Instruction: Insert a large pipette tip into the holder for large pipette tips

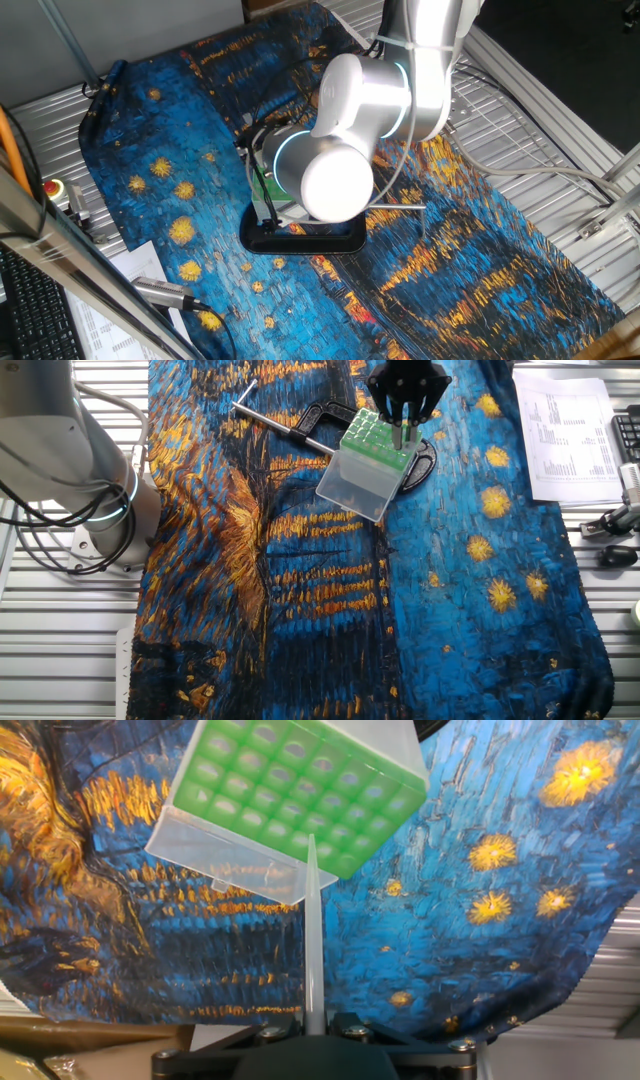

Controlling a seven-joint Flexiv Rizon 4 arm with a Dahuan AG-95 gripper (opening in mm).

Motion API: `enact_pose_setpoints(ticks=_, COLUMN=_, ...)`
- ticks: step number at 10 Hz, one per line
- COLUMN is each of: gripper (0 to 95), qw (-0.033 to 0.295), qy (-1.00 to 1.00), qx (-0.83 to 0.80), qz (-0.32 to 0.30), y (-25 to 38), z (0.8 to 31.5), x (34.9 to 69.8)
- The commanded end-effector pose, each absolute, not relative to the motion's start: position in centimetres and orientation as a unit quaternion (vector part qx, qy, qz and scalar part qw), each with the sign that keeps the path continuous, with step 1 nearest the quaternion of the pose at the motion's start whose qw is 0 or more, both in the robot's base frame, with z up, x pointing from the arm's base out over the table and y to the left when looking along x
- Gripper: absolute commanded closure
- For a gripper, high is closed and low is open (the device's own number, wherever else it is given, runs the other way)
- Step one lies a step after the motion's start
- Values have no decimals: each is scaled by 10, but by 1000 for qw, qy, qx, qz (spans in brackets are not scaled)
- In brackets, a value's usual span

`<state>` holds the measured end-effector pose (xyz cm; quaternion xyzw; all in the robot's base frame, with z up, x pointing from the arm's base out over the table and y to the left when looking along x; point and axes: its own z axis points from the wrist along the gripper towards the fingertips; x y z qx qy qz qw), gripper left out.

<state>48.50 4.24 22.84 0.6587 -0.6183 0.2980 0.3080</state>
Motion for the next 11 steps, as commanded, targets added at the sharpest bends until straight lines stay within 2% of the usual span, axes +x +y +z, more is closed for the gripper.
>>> enact_pose_setpoints(ticks=1, gripper=950, qw=311, qy=-620, qx=656, qz=296, y=46, z=230, x=488)
enact_pose_setpoints(ticks=11, gripper=950, qw=325, qy=-624, qx=654, qz=277, y=49, z=227, x=490)
